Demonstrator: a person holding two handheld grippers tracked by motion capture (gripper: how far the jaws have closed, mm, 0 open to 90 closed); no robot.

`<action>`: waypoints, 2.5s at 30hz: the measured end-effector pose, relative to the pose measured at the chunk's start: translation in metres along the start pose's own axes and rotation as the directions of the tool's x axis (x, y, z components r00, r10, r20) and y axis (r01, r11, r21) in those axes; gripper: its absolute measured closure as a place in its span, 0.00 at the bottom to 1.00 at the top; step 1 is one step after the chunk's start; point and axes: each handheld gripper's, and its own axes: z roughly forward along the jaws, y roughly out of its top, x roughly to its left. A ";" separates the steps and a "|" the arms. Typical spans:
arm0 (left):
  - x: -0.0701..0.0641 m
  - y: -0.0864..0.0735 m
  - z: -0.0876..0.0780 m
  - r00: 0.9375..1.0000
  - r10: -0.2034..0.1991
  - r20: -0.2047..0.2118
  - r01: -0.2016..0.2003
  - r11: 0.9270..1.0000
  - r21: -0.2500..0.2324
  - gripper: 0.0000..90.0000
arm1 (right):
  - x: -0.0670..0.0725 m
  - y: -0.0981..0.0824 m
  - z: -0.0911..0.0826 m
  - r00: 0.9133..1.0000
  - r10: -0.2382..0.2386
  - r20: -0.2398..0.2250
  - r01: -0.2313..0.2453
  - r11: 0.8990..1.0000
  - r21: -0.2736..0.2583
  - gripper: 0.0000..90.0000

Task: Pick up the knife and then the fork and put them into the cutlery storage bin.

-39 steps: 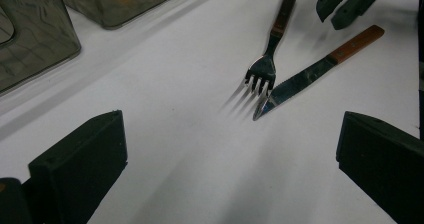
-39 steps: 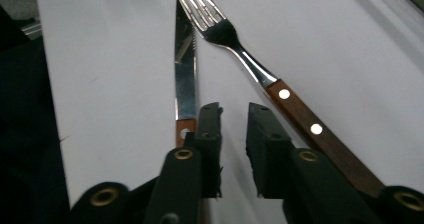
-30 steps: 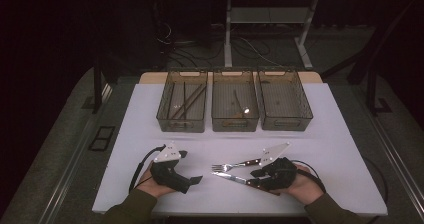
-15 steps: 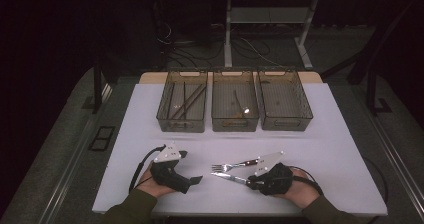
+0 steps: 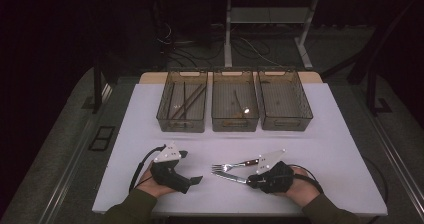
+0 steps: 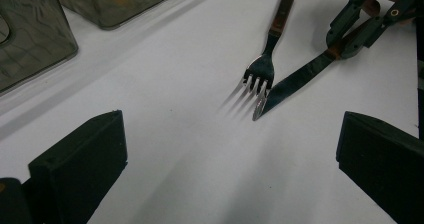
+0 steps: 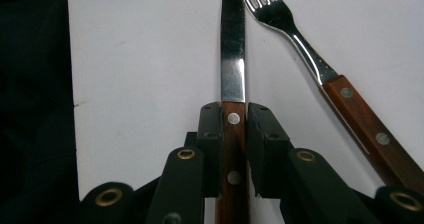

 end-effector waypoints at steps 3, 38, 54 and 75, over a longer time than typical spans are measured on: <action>0.000 0.000 0.000 1.000 0.001 0.001 -0.001 1.000 -0.001 0.00 | -0.002 0.000 -0.003 1.000 -0.025 -0.003 0.025 1.000 -0.004 0.86; 0.001 -0.005 -0.009 1.000 -0.006 0.018 0.007 0.999 -0.034 0.00 | -0.020 0.006 -0.040 0.997 0.078 0.021 -0.073 0.985 -0.159 0.86; 0.000 -0.004 -0.008 1.000 0.000 0.028 0.000 1.000 -0.032 0.00 | -0.043 0.004 -0.057 0.986 0.142 0.089 -0.122 0.973 -0.198 0.86; -0.001 -0.004 -0.008 0.999 0.007 0.044 -0.005 0.999 -0.035 0.00 | -0.081 0.001 -0.084 0.951 0.257 0.173 -0.209 0.944 -0.254 0.86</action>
